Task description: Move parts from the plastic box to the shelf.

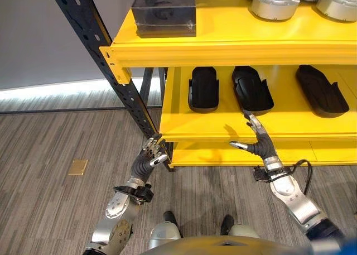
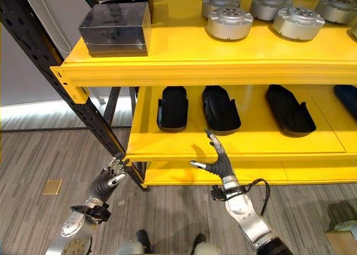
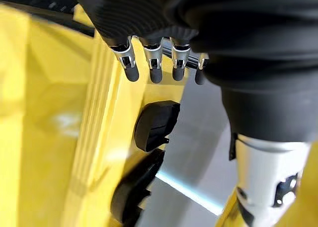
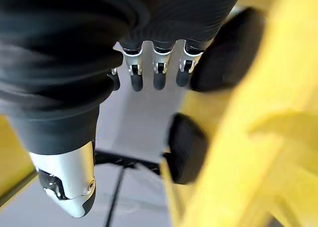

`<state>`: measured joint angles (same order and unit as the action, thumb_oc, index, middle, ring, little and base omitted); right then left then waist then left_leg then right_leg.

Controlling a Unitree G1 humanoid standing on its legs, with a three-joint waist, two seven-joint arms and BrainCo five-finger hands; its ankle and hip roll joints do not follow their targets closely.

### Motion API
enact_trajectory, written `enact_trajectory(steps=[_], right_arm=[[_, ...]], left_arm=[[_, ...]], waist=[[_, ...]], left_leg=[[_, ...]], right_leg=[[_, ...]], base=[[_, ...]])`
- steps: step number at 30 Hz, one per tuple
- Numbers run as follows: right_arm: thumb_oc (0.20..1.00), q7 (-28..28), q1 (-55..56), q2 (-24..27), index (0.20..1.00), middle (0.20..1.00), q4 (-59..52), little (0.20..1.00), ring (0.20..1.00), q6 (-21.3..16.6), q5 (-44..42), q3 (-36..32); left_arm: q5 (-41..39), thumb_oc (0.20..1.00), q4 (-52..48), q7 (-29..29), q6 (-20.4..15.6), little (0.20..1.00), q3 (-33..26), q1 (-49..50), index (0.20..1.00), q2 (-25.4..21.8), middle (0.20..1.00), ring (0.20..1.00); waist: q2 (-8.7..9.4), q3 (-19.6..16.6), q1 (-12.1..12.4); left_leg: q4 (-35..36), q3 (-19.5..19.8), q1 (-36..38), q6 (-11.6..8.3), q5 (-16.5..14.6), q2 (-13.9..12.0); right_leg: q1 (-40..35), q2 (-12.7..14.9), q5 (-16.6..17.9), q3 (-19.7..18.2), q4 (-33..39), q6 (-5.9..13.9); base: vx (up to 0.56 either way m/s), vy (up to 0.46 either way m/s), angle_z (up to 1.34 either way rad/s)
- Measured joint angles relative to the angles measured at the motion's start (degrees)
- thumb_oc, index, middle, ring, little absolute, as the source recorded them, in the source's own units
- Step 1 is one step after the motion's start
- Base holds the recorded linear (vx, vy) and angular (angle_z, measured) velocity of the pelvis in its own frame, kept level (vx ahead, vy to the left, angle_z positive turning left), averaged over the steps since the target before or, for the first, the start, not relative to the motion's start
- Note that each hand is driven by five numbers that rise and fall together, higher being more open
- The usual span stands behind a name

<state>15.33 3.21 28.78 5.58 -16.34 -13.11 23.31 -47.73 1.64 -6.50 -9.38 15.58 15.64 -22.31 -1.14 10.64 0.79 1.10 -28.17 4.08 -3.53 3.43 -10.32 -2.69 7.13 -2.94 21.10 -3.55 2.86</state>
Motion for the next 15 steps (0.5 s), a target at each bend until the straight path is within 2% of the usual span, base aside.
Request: enact_trajectory(steps=[2, 4, 5, 8, 9, 15], right_arm=[[1.0, -2.0, 1.4, -0.5, 1.0, 1.0, 2.3, 1.0, 1.0, 1.5, -2.6, -1.0], [1.0, -5.3, 6.0, -1.3, 1.0, 1.0, 5.2, 1.0, 1.0, 3.7, -4.8, -5.9], [1.0, -8.5, 9.7, -1.6, 1.0, 1.0, 5.7, 1.0, 1.0, 4.7, -7.7, -9.8], [1.0, -11.5, 12.2, -1.8, 1.0, 1.0, 9.5, 1.0, 1.0, 6.0, -11.3, -12.4], [1.0, -14.6, 12.3, -3.1, 1.0, 1.0, 13.2, 1.0, 1.0, 7.4, -13.5, -13.4], [1.0, -19.2, 12.4, -6.2, 1.0, 1.0, 17.1, 1.0, 1.0, 9.7, -16.6, -13.9]], left_arm=[[-1.2, 1.0, 1.9, -0.7, 1.1, 1.0, -1.3, 0.9, 1.0, 1.2, 1.0, 1.0], [-4.4, 1.0, 6.5, -2.6, 2.9, 1.0, -4.6, 3.8, 1.0, 2.6, 1.0, 1.0], [-8.2, 1.0, 7.2, -6.9, 3.5, 1.0, -6.9, 6.9, 1.0, 3.5, 1.0, 1.0], [-11.6, 1.0, 8.7, -12.4, 4.1, 1.0, -8.1, 9.5, 1.0, 3.8, 1.0, 1.0], [-11.9, 1.0, 11.6, -14.8, 4.1, 1.0, -8.3, 9.8, 1.0, 3.9, 1.0, 1.0], [-11.8, 1.0, 18.4, -15.5, 3.7, 1.0, -13.0, 9.0, 1.0, 4.9, 1.0, 1.0]], waist=[[0.03, -0.2, 0.0], [0.35, -0.9, -0.4], [1.2, -1.3, -0.6], [2.07, -1.9, -0.5], [2.53, -2.4, -0.6], [2.79, -3.3, -0.2]], left_leg=[[0.7, -1.0, 0.6, 0.02, 0.0, 0.1], [1.9, -1.3, 1.9, -0.11, 0.1, 0.5], [2.2, -1.6, 2.0, -0.16, 0.2, 0.5], [2.9, -1.9, 2.8, -0.3, 0.3, 0.6], [3.1, -2.0, 3.1, -0.3, 0.3, 0.7], [3.8, -2.0, 3.7, -0.43, 0.3, 0.8]], right_leg=[[-0.3, 0.0, 0.6, 0.0, 1.1, 0.4], [-1.7, -0.2, 0.9, 0.0, 2.7, 0.75], [-1.9, -0.3, 0.9, 0.0, 3.1, 0.79], [-2.4, -0.5, 1.0, 0.0, 3.7, 0.9], [-2.8, -0.6, 1.0, 0.0, 4.2, 0.97], [-3.5, -0.6, 1.0, 0.1, 4.9, 1.28]], base=[[-0.02, -0.021, -0.16], [-0.03, -0.05, -0.1], [-0.04, -0.052, 0.0], [-0.01, -0.026, -0.04], [0.01, -0.032, -0.02], [0.0, -0.011, 0.0]])
